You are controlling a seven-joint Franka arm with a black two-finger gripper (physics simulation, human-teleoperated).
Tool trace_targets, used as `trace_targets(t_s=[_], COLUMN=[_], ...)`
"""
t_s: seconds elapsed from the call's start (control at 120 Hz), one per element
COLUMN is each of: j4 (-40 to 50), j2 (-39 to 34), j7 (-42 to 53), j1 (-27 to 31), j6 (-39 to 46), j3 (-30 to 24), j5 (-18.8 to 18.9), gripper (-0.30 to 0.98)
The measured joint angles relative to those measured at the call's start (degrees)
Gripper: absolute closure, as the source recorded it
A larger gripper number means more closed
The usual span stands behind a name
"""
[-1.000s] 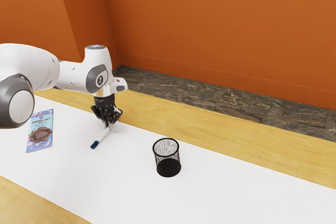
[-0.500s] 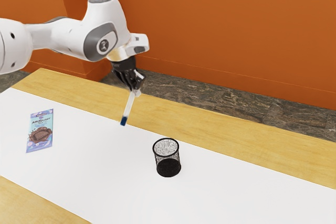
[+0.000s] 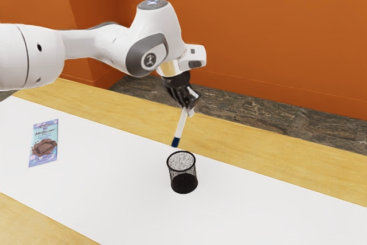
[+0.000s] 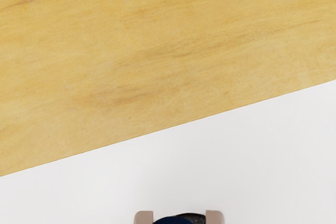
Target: Put the marker into the pen holder.
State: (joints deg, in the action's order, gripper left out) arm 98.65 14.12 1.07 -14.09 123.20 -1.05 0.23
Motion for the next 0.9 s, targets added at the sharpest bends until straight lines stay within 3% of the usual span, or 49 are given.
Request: trace_targets(t_s=[0.417,0.575,0.658,0.792,0.9], j4=[-0.32,0.58,0.21,-8.86,-11.01], j2=[6.78,6.02,1.03,-6.04,-8.93], j7=[-1.99,-1.53,-1.04,2.57,6.36], j1=[-0.24,-0.17,0.06,3.29,3.92], j6=[0.25,-0.08,-3.21,-15.6,-24.02], j3=[-0.96,-1.04,-0.95,0.41,1.56], j5=[-0.28,-1.44,-1.62,-0.5,0.4], gripper=[0.76,0.43,0.29,0.15,0.09])
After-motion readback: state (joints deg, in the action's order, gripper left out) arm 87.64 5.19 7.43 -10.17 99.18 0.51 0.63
